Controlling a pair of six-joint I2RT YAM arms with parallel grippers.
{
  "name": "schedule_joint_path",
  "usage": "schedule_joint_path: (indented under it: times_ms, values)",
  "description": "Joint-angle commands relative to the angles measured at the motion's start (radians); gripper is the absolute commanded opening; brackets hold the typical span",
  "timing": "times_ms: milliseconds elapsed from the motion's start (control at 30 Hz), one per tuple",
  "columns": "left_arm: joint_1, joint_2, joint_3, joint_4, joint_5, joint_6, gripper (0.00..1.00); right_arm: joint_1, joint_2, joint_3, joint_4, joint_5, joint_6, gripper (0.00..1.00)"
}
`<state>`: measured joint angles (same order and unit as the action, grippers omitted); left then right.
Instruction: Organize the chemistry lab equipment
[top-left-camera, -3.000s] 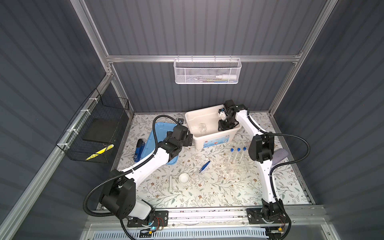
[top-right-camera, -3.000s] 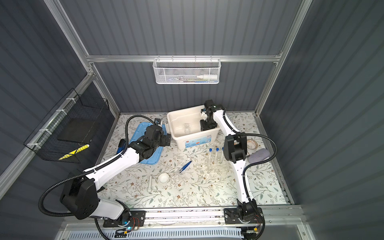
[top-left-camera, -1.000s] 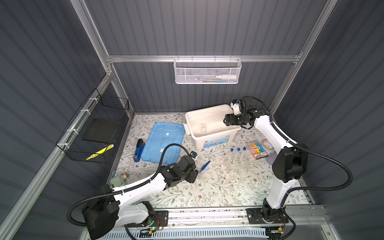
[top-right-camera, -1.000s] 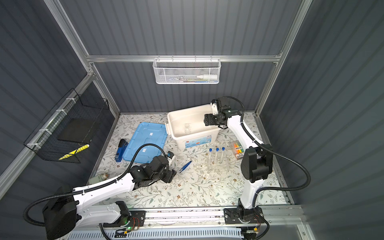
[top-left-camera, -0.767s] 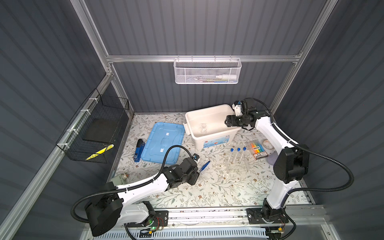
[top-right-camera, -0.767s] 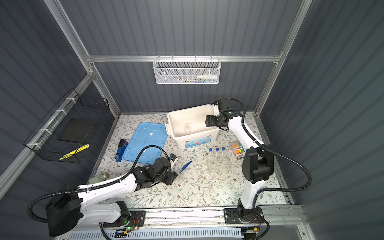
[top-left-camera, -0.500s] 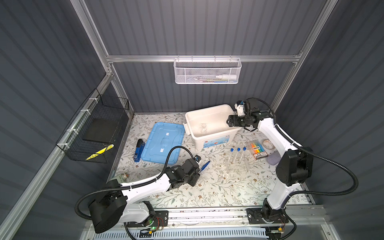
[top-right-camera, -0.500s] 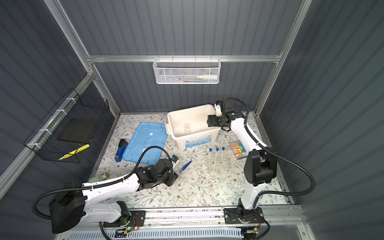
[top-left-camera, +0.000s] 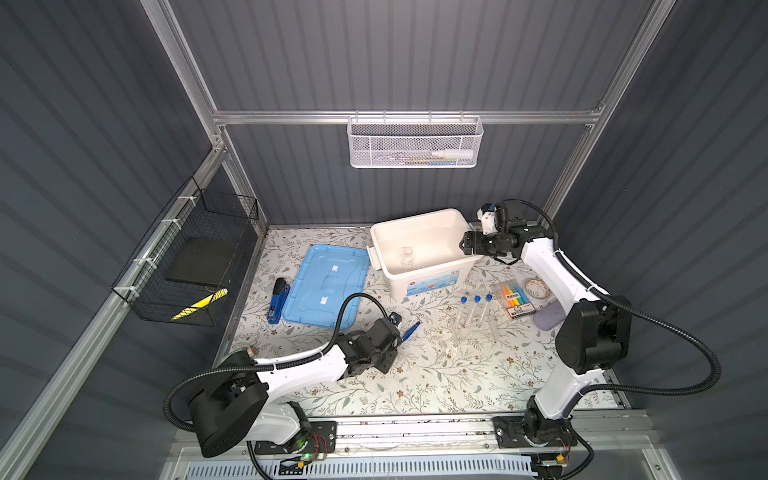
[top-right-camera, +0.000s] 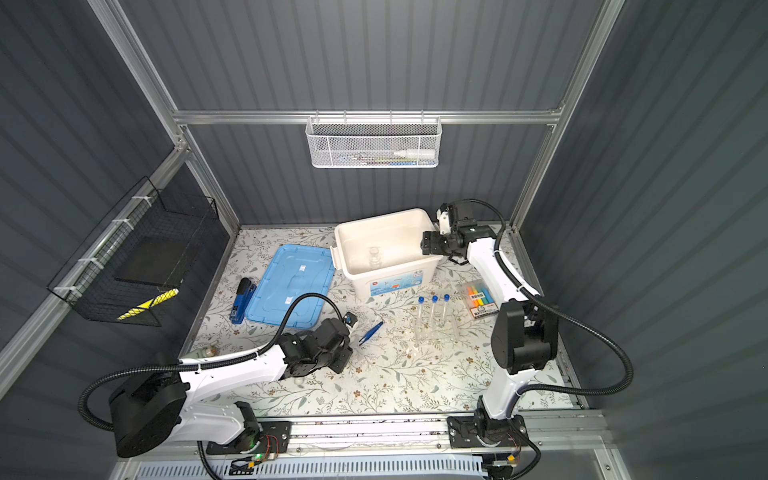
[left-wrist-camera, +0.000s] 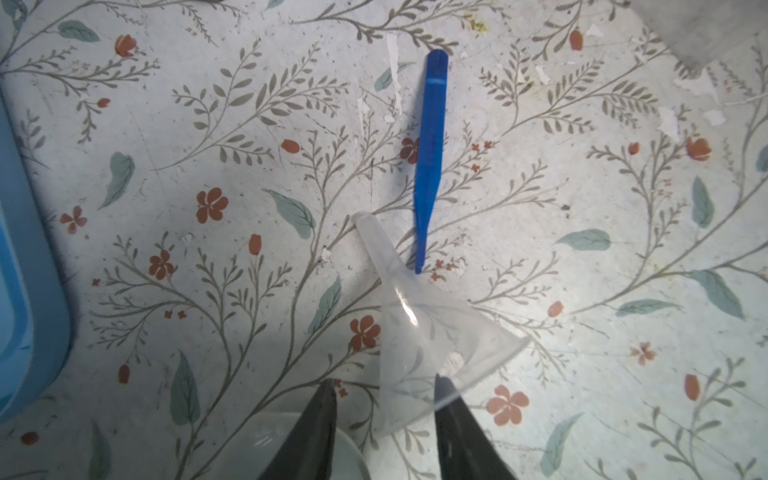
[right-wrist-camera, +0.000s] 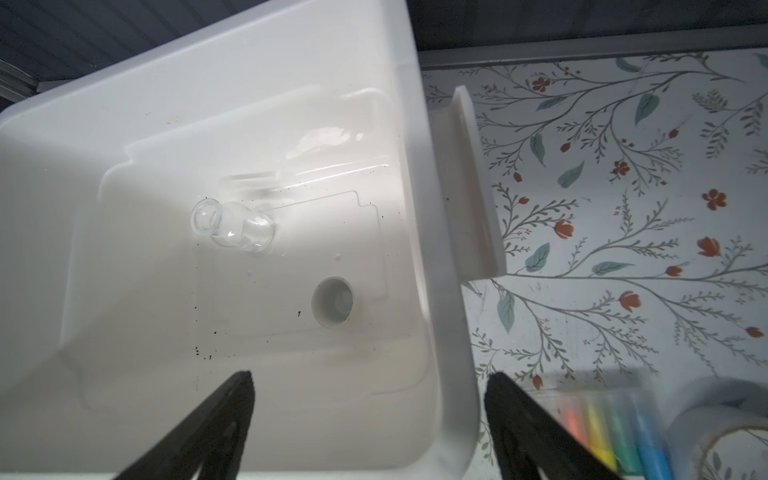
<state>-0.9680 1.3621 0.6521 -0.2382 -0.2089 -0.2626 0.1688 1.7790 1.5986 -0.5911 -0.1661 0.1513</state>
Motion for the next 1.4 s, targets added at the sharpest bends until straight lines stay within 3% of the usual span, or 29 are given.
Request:
schedule_joint_path:
  times_ms: [0, 400, 1033, 1367]
  values:
    - [-0.003, 0.021, 0.012, 0.023, -0.032, 0.015, 0.4, -0.008, -0.023, -0.009, 0.002, -0.017, 0.003, 0.89]
    - [-0.003, 0.043, 0.006, 0.083, -0.05, 0.008, 0.33, -0.019, -0.033, -0.04, 0.004, -0.014, -0.005, 0.9]
    - [-0.004, 0.015, -0.007, 0.091, -0.068, 0.003, 0.13, -0.046, -0.056, -0.093, 0.038, -0.021, 0.007, 0.93]
    - [-0.003, -0.001, 0.003, 0.088, -0.085, 0.004, 0.09, -0.054, -0.068, -0.117, 0.051, -0.022, 0.008, 0.93]
